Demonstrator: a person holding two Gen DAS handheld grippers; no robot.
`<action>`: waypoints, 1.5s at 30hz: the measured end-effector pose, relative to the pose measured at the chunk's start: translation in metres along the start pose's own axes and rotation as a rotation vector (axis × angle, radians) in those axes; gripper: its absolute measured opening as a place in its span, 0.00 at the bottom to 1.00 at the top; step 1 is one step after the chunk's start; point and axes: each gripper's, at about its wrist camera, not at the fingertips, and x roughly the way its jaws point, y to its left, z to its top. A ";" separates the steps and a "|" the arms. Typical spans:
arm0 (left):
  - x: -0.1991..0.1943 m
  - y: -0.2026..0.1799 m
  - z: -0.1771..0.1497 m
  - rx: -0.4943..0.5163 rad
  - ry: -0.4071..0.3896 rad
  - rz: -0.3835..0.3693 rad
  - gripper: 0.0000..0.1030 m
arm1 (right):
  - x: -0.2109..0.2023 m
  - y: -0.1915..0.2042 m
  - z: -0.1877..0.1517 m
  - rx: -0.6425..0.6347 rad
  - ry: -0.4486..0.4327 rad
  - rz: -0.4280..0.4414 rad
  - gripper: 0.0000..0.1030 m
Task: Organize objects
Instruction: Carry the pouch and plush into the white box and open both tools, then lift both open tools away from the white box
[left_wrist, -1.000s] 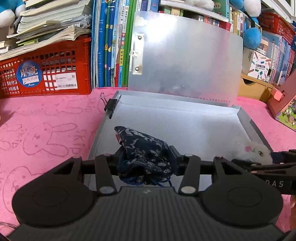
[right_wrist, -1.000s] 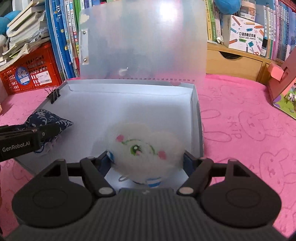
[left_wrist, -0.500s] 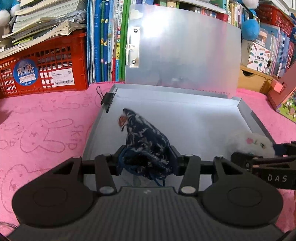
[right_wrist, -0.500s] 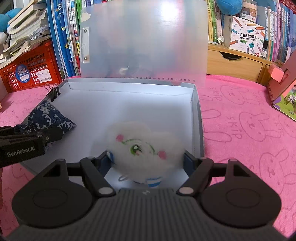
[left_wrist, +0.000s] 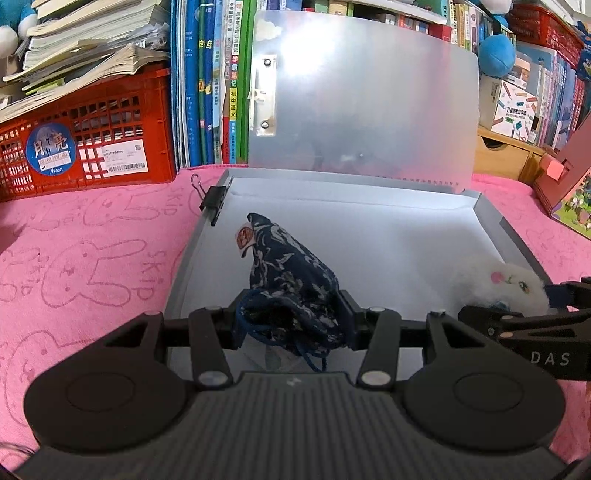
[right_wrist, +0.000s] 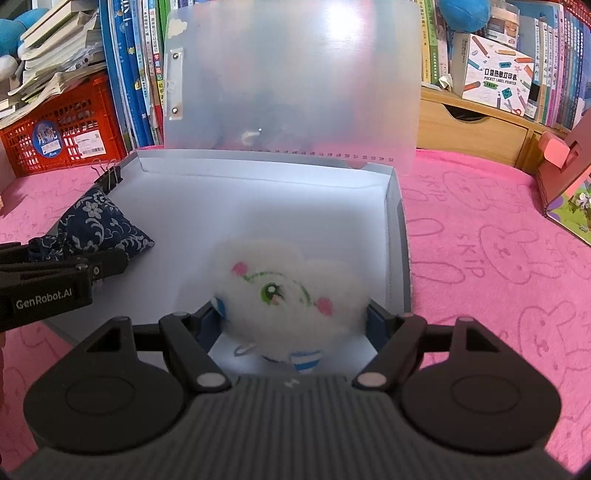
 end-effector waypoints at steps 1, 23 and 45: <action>-0.001 0.000 0.000 0.000 0.001 0.000 0.53 | 0.000 0.000 0.000 0.000 0.001 0.002 0.82; -0.083 0.009 0.003 0.023 -0.128 -0.052 0.78 | -0.070 -0.007 -0.002 -0.002 -0.157 0.034 0.93; -0.212 0.024 -0.120 0.057 -0.151 -0.131 0.80 | -0.171 0.026 -0.106 -0.189 -0.219 0.243 0.96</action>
